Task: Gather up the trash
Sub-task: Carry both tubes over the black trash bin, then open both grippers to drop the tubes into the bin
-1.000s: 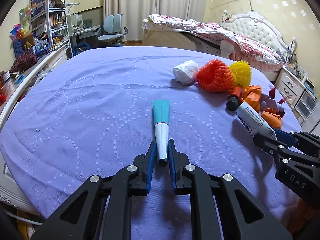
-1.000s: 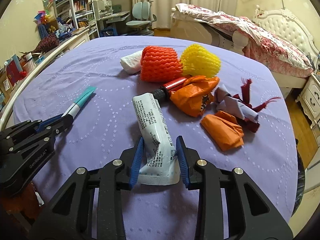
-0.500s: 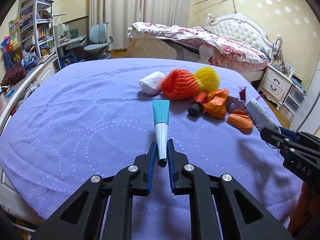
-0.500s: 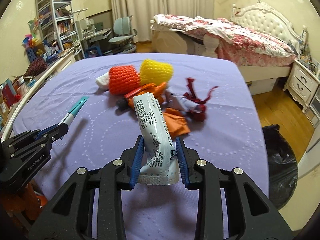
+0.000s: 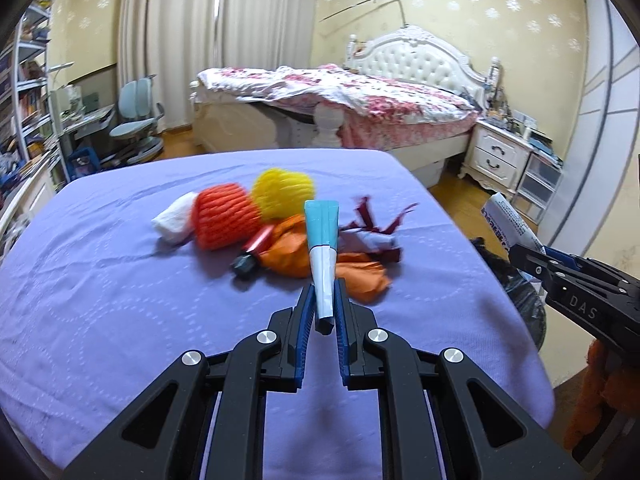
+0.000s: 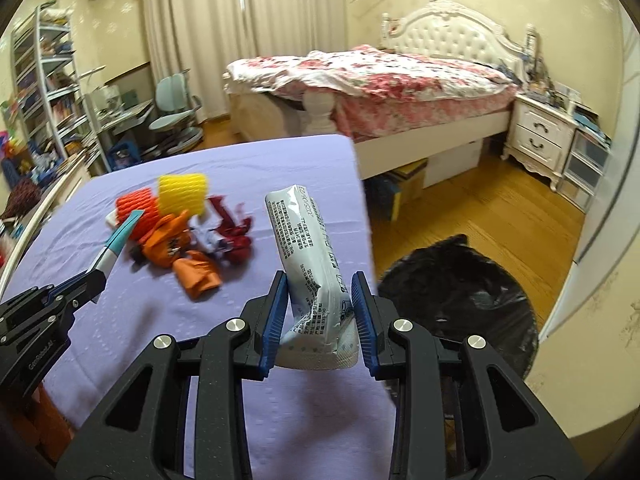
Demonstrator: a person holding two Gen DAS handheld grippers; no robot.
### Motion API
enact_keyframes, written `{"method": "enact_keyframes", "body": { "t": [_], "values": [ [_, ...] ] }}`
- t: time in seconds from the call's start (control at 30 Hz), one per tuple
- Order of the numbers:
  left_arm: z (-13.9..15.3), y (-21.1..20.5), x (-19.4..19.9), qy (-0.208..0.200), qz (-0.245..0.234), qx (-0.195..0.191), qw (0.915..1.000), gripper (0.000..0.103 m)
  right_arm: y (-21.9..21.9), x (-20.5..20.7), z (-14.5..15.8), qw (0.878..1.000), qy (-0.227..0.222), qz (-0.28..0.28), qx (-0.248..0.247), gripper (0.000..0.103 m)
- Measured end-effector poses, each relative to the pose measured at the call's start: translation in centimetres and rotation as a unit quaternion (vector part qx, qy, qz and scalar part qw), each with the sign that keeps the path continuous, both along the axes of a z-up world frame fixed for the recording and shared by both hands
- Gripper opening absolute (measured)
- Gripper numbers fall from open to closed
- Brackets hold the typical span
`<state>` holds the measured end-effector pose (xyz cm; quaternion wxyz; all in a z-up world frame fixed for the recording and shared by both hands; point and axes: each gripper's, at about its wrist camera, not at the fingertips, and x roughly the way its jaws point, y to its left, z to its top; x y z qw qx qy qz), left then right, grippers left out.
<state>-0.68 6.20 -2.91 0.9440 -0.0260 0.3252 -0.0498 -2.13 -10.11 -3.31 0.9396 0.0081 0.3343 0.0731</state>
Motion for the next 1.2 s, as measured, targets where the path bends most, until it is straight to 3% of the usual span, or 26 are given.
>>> {"method": "enact_keyframes", "body": {
  "t": [0.33,0.63,1.2],
  "values": [
    [0.9,-8.1,3.0,-0.015,-0.085,0.005,0.9963,0.013,-6.8,1.5,-0.3,0.997,-0.007,-0.079,0.004,0.032],
    [0.0,-14.0,5.1,-0.005,-0.143,0.017,0.9896,0.013,-11.9,2.5,-2.3,0.992,0.009,-0.125,0.016,0.032],
    [-1.7,-19.8,8.1,0.016,-0.174,0.049,0.9834,0.013,-16.0,3.6,-4.6,0.986,0.028,-0.16,0.037,0.032]
  ]
}}
